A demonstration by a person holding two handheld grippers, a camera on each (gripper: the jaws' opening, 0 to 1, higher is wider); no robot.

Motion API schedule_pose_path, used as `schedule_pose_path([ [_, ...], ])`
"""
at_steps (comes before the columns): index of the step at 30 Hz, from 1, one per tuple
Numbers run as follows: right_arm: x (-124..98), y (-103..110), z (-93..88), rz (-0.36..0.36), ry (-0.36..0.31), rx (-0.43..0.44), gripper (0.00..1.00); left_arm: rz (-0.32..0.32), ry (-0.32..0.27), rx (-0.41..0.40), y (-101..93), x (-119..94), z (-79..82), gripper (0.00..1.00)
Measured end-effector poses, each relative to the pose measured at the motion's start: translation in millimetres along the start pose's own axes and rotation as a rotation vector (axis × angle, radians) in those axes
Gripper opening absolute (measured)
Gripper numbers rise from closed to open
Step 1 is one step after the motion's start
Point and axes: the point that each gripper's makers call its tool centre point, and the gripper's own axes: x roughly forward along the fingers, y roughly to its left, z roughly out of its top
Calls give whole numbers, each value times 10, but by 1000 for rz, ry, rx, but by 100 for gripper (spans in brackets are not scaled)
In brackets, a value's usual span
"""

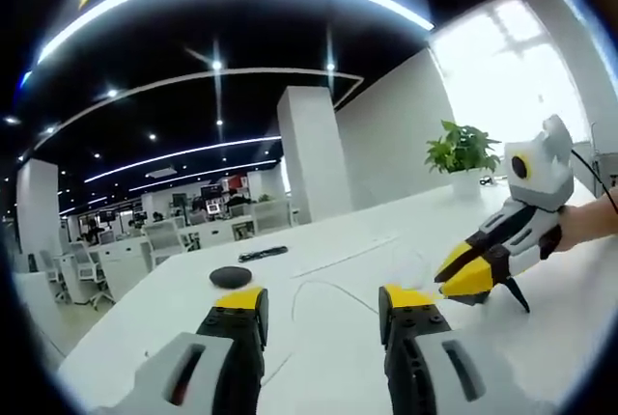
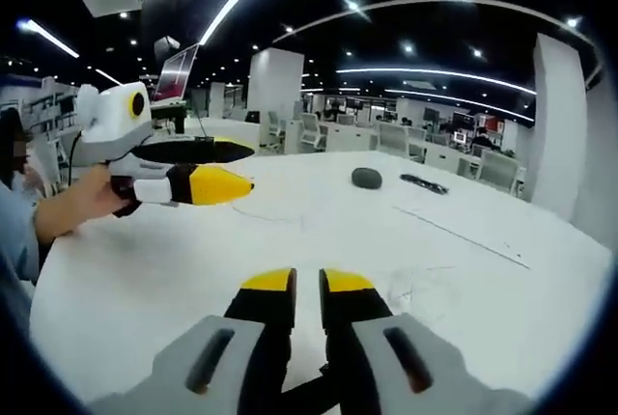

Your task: Peel open the Velcro strap on the desktop, arrange the wired earphones neatly onto it, and close the Velcro strap to secure them.

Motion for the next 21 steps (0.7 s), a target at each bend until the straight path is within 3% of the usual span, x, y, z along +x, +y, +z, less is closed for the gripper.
schedule_pose_path([
  [21, 516, -16, -52, 24, 22, -10, 18, -14, -4, -15, -19, -40, 30, 49],
])
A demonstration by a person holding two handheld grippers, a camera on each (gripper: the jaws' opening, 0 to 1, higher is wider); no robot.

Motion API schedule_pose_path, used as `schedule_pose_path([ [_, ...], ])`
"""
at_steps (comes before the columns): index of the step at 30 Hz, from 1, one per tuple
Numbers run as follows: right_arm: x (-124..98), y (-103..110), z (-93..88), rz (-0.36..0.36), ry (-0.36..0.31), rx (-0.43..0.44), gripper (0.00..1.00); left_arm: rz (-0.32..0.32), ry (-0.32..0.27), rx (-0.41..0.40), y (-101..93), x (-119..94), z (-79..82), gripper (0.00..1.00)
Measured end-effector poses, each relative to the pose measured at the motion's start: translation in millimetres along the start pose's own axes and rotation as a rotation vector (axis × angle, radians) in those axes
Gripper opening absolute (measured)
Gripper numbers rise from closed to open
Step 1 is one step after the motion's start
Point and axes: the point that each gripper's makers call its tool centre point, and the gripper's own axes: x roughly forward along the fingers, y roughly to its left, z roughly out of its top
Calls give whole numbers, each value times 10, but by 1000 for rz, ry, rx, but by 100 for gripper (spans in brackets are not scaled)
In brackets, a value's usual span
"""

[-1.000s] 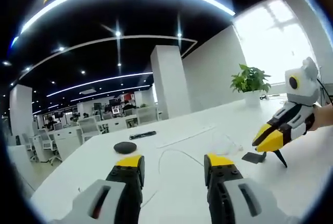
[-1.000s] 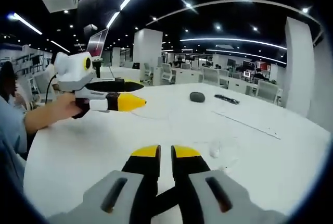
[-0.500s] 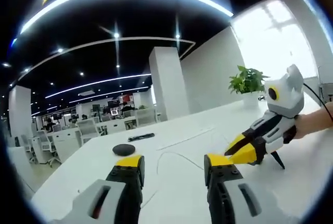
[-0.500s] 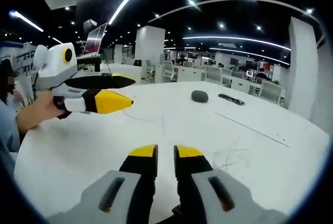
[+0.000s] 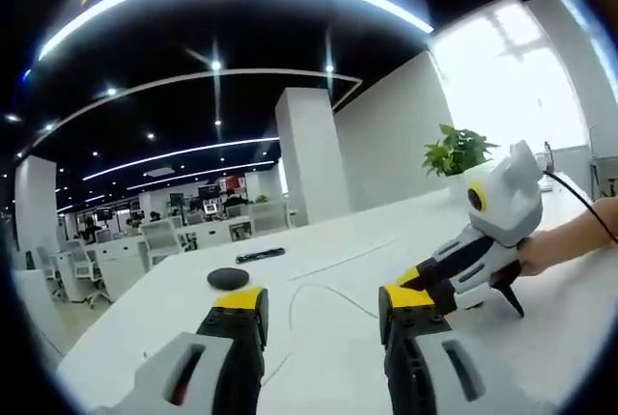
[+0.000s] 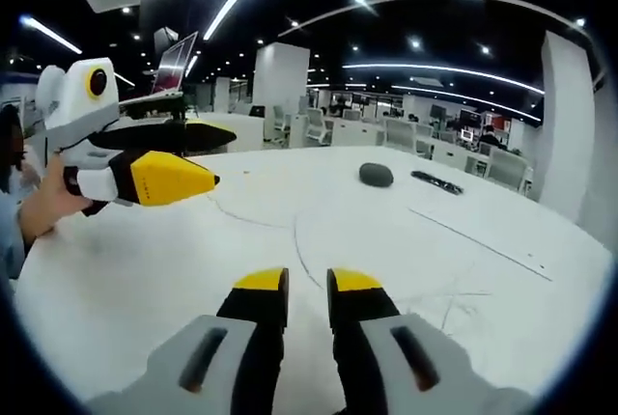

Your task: Peel open the Velcro strap on the desktop, arrange the wired earphones neatly onto it, and close the Velcro strap to secure them.

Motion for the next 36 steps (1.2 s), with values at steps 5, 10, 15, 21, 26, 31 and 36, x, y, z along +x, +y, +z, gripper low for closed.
schedule_pose_path([
  [5, 65, -21, -10, -6, 4, -5, 18, 0, -3, -4, 0, -2, 14, 49],
  [10, 138, -47, -6, -17, 9, -28, 18, -7, -4, -2, -24, 3, 18, 49],
  [15, 179, -53, 1, -21, 9, -40, 18, -5, 4, 1, -12, 16, 0, 49],
  [21, 193, -53, -19, -23, 18, -57, 17, 1, 4, 2, 3, 22, 2, 49],
  [26, 192, -61, -19, -24, 17, -50, 15, 2, 5, 3, 5, 27, -3, 49],
  [31, 188, -54, -15, -22, 16, -50, 13, 4, 5, 8, 5, 27, -4, 49],
  [36, 175, -42, -12, -20, 20, -55, 10, 6, 5, 18, 2, 28, -8, 49],
])
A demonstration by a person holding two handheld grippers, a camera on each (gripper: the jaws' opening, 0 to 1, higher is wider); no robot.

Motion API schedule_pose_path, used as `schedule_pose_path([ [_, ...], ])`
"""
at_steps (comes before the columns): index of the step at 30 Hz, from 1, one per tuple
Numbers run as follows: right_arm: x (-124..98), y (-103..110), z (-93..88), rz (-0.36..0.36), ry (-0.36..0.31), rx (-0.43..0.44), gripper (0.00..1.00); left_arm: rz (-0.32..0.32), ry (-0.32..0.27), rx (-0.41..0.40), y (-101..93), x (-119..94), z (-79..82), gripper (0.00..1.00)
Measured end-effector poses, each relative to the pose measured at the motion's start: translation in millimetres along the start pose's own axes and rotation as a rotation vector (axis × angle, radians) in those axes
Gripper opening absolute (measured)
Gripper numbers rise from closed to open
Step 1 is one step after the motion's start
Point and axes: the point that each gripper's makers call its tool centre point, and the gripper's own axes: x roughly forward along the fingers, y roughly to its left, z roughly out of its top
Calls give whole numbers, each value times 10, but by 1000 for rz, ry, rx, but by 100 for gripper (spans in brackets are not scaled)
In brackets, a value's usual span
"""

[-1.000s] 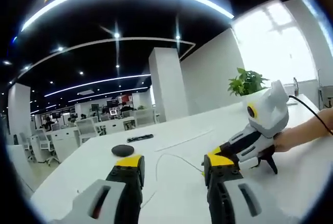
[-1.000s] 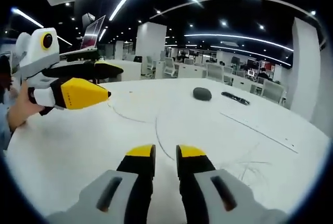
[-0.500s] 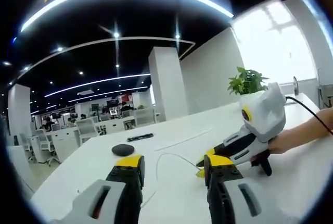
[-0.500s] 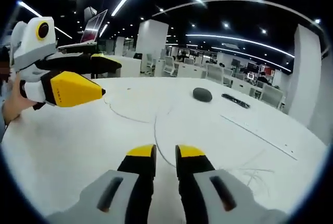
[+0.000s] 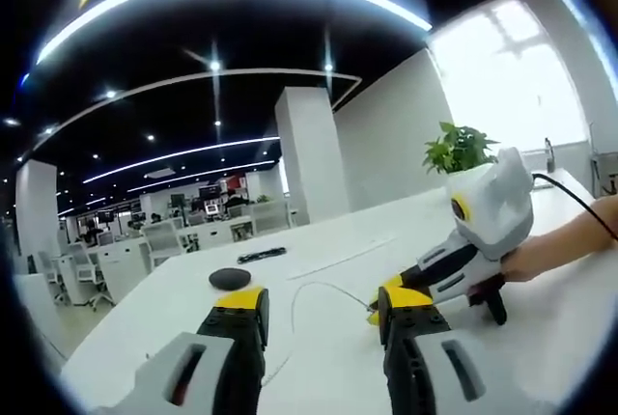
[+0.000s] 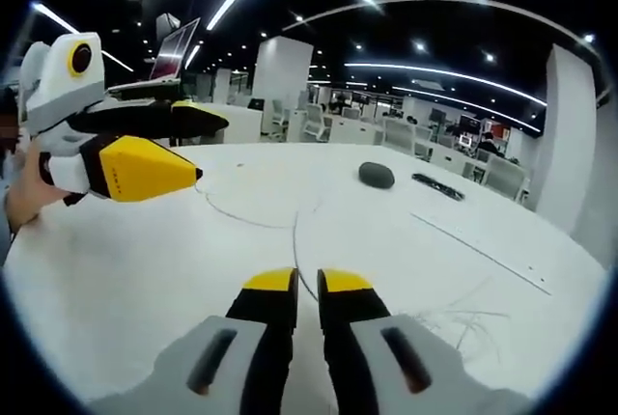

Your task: Peel open the Velcro strap on the desktop, arrange the wired earphones neatly onto it, and close the Velcro strap to secure them.

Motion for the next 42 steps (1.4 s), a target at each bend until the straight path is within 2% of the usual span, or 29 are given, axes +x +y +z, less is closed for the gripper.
schedule_pose_path([
  [12, -159, 49, 49, 1, -7, -14, 5, -7, 3, 15, -42, 0, -15, 48],
  [18, -366, 123, 104, -11, -17, -104, 4, -27, 15, 36, -137, 22, -65, 48],
  [27, -817, 256, 230, -56, -56, -227, 4, -71, 11, 91, -308, 33, -88, 47],
  [34, -1060, 344, 323, -21, -108, -134, 4, -119, -7, 144, -480, 23, -74, 47],
  [37, -1150, 395, 359, 3, -135, -82, 4, -164, -25, 140, -589, 15, -56, 46],
  [42, -1239, 475, 377, 33, -159, -47, 4, -202, -39, 162, -725, 3, -54, 46],
])
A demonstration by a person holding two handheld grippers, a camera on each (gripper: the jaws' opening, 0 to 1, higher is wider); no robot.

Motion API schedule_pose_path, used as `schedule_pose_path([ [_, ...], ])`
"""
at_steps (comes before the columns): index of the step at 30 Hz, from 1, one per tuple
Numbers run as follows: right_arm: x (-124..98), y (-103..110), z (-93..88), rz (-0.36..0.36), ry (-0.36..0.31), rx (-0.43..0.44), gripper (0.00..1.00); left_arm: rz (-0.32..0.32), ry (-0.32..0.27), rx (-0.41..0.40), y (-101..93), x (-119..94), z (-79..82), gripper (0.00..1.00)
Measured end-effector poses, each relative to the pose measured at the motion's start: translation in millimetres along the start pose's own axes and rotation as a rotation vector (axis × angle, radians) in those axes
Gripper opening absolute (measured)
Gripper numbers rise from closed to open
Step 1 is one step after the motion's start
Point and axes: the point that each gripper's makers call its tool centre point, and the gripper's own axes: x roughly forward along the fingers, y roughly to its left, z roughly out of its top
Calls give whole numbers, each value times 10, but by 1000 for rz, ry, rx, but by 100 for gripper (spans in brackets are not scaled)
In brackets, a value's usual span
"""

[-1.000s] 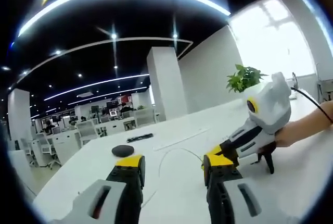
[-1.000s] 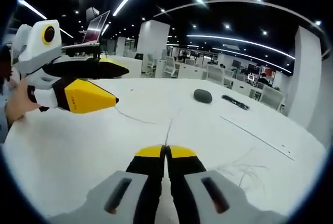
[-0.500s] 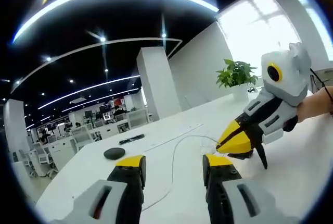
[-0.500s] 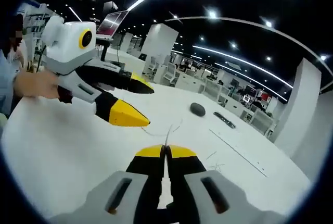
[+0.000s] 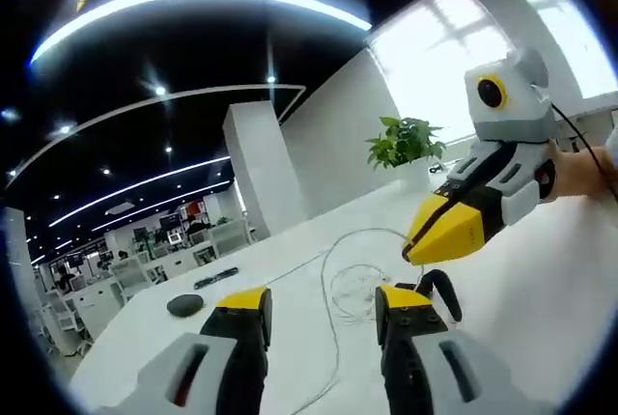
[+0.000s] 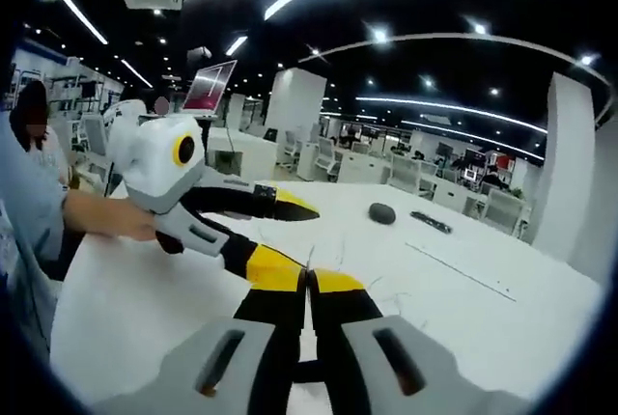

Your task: Peel open the Velcro strap on the desktop, arrange the wired earphones neatly onto it, and close the Velcro strap to secure them.

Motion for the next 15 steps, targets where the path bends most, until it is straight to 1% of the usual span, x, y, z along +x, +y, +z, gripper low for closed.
schedule_pose_path([
  [4, -45, 67, 37, 25, -29, 19, 4, -24, -18, 5, -79, 17, 7, 41],
  [7, -65, 102, 49, 45, -49, 46, 4, -36, -26, -3, -116, 27, 11, 41],
  [10, -80, 130, 31, 66, -54, 82, 4, -36, -33, 1, -128, 35, 14, 38],
  [13, -103, 149, 14, 77, -53, 95, 4, -38, -48, -2, -142, 40, 33, 34],
  [15, -115, 165, 13, 87, -56, 98, 4, -40, -58, -5, -154, 45, 51, 34],
])
